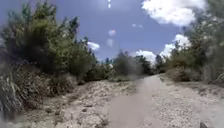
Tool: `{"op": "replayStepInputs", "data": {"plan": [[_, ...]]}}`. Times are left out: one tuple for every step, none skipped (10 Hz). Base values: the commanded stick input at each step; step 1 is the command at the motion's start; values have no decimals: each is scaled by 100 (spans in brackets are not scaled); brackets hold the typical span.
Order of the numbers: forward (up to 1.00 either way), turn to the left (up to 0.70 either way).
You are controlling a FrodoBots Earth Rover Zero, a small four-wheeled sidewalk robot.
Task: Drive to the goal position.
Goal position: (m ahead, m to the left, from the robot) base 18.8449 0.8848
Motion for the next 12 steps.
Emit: {"op": "replayStepInputs", "data": {"plan": [[45, 0], [45, 0], [45, 0], [45, 0], [45, 0], [45, 0], [45, 0], [45, 0], [45, -1], [45, -15], [45, -27], [45, -16]]}}
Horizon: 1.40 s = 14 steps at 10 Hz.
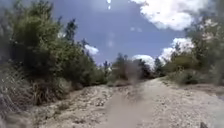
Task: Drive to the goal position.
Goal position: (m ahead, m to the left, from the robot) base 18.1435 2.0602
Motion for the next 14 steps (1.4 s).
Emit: {"op": "replayStepInputs", "data": {"plan": [[45, 0], [45, 0], [45, 0], [45, 0], [45, 0], [45, 0], [45, 0], [45, 0], [45, 0], [45, 0], [45, 0], [45, 0], [45, 0], [45, 0]]}}
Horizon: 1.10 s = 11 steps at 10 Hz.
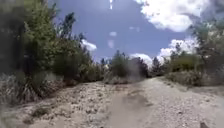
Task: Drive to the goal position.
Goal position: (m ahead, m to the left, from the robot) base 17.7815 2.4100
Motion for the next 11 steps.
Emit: {"op": "replayStepInputs", "data": {"plan": [[45, 0], [45, 0], [45, 0], [45, 0], [45, 0], [45, 0], [45, 0], [45, 0], [45, 0], [45, 0], [45, 0]]}}
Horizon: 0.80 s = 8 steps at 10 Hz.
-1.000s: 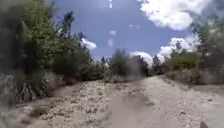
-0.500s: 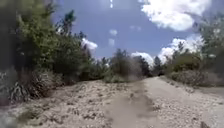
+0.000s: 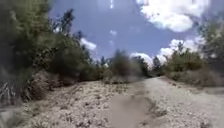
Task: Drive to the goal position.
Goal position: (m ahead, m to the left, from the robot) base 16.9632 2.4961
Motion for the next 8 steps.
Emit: {"op": "replayStepInputs", "data": {"plan": [[45, 0], [45, 0], [45, 0], [45, 0], [45, 0], [45, 0], [45, 24], [45, 27]]}}
